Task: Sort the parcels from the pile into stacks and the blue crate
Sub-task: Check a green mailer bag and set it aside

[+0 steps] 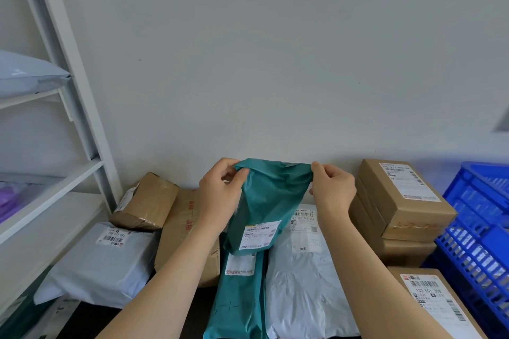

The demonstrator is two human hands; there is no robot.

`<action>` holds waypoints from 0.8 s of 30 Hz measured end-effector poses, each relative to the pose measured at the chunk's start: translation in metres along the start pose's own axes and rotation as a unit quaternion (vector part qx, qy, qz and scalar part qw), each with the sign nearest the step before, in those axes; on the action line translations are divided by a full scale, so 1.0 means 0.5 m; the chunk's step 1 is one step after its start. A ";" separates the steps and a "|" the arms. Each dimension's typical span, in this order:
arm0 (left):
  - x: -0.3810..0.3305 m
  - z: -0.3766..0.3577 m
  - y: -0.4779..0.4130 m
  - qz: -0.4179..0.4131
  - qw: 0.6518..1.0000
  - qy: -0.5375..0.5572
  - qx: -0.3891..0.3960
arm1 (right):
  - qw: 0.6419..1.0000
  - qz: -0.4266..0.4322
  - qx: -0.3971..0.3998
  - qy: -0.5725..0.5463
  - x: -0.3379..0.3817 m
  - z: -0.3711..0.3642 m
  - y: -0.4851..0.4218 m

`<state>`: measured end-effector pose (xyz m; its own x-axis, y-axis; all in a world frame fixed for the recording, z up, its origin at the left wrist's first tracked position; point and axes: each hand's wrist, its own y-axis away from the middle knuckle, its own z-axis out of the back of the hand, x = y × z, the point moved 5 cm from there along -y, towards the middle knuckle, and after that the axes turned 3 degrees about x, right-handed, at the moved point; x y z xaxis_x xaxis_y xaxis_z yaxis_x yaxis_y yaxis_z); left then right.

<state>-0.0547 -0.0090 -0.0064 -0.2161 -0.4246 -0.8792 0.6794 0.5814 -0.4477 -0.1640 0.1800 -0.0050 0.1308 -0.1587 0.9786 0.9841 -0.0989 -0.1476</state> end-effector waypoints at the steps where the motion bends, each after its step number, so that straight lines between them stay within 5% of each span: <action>1: 0.001 0.005 -0.003 -0.003 1.000 -0.002 -0.009 | 1.000 0.003 -0.007 0.002 -0.001 0.002 -0.004; 4: 0.011 0.013 -0.011 0.011 1.000 0.015 -0.019 | 0.999 0.006 0.027 -0.023 0.002 0.006 -0.006; 8: 0.028 0.012 -0.020 0.050 0.995 0.078 -0.022 | 0.972 -0.035 0.220 -0.080 -0.004 -0.023 0.017; 10: 0.028 0.012 -0.023 0.040 0.996 0.074 -0.022 | 0.963 -0.036 0.254 -0.086 -0.013 -0.033 0.020; 24: 0.019 0.047 -0.044 -0.023 0.996 -0.025 -0.082 | 0.968 -0.027 0.210 -0.136 0.009 -0.046 0.017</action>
<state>-0.0553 -0.0419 -0.0012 -0.2065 -0.4858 -0.8493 0.5446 0.6641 -0.5123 -0.1580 0.1560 -0.0050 0.0487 0.1062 0.9932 0.9451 0.3167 -0.0802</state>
